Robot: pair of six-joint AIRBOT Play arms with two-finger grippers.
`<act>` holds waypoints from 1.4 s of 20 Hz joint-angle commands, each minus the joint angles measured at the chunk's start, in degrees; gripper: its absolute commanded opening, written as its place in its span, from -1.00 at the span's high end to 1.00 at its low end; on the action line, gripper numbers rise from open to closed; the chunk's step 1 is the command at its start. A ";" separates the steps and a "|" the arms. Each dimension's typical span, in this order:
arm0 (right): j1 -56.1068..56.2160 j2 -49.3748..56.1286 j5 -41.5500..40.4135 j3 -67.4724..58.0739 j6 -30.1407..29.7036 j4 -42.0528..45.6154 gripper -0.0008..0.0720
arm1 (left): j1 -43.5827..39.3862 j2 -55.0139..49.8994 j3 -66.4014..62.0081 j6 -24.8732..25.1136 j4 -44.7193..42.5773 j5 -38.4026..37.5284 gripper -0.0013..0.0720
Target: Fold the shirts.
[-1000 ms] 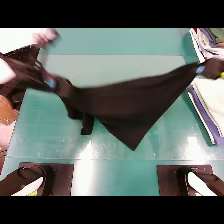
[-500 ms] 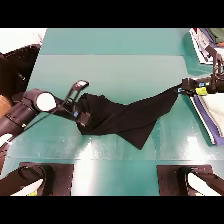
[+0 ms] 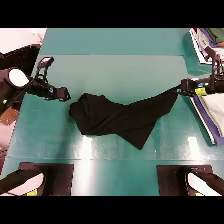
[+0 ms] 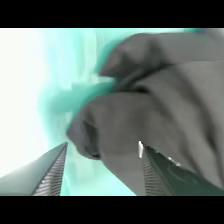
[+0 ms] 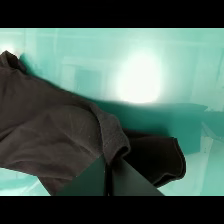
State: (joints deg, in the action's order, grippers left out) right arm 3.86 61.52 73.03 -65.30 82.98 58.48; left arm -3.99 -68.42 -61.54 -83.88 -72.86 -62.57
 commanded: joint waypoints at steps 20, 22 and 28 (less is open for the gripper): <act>-6.23 -9.09 -3.34 -10.75 -0.46 0.02 0.94 | 3.21 5.09 -18.75 2.82 1.68 3.17 0.89; -8.41 -10.71 -2.54 -19.06 -1.55 0.04 0.94 | 3.21 12.00 -24.44 2.82 0.92 3.02 0.89; -15.47 -13.79 1.68 -36.76 -2.05 0.13 0.94 | 3.21 24.92 -38.82 1.29 1.03 0.31 0.89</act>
State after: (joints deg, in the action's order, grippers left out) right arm -8.21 49.30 72.66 -94.59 81.25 58.46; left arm -0.82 -49.06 -94.02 -81.67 -71.13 -60.71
